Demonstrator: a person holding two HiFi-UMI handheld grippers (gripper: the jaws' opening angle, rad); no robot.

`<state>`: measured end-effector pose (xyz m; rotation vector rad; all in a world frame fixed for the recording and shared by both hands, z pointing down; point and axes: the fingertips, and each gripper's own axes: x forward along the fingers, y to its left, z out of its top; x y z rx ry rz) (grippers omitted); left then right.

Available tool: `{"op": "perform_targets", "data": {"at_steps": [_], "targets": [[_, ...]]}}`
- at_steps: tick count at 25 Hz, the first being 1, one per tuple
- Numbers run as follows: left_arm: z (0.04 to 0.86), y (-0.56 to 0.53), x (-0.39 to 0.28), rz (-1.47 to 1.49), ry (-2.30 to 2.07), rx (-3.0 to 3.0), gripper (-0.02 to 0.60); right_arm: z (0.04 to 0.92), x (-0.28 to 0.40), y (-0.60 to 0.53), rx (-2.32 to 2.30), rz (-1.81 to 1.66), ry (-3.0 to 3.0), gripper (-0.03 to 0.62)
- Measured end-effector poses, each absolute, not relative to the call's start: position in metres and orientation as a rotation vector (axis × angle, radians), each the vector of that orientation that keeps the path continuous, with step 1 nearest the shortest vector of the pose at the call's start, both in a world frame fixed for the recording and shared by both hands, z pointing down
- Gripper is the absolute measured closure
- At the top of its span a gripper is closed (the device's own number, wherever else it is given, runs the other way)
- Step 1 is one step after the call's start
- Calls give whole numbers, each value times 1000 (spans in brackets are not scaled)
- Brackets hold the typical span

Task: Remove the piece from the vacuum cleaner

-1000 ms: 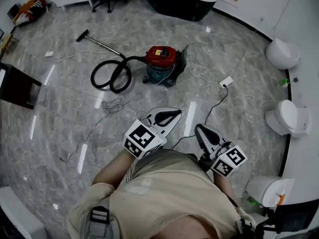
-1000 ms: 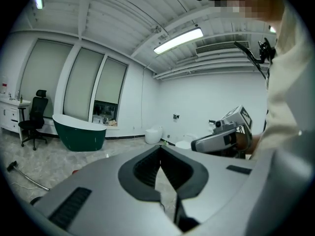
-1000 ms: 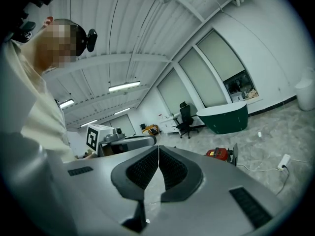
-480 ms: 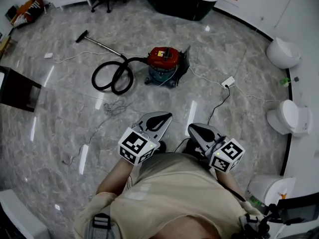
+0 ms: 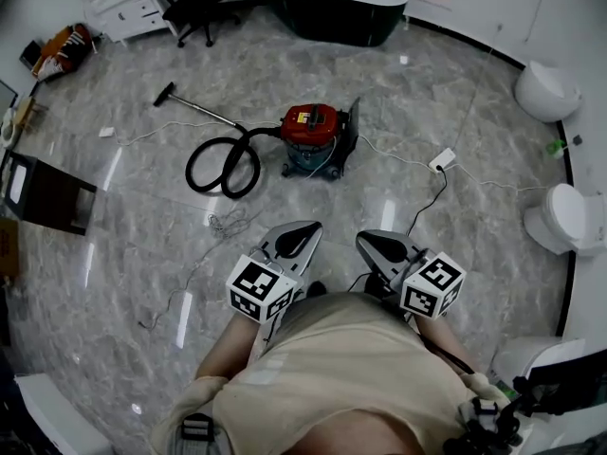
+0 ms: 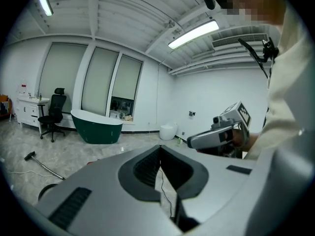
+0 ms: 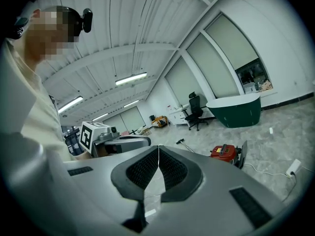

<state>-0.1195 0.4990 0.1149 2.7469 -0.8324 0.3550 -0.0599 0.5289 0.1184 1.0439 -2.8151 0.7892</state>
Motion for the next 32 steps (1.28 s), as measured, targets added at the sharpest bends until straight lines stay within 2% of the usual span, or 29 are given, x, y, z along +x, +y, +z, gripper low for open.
{"op": "perform_targets", "data": {"at_steps": [8, 14, 24, 32], "targets": [[104, 491, -14, 430, -868, 2772, 588, 125, 51, 516, 1118, 929, -2851, 591], [108, 495, 38, 513, -942, 2731, 588, 140, 105, 517, 1016, 1019, -2871, 591], [118, 501, 82, 652, -975, 2726, 588, 161, 133, 525, 862, 1107, -2879, 591], [131, 479, 82, 626, -920, 2747, 588, 172, 131, 517, 894, 1071, -2797, 591]]}}
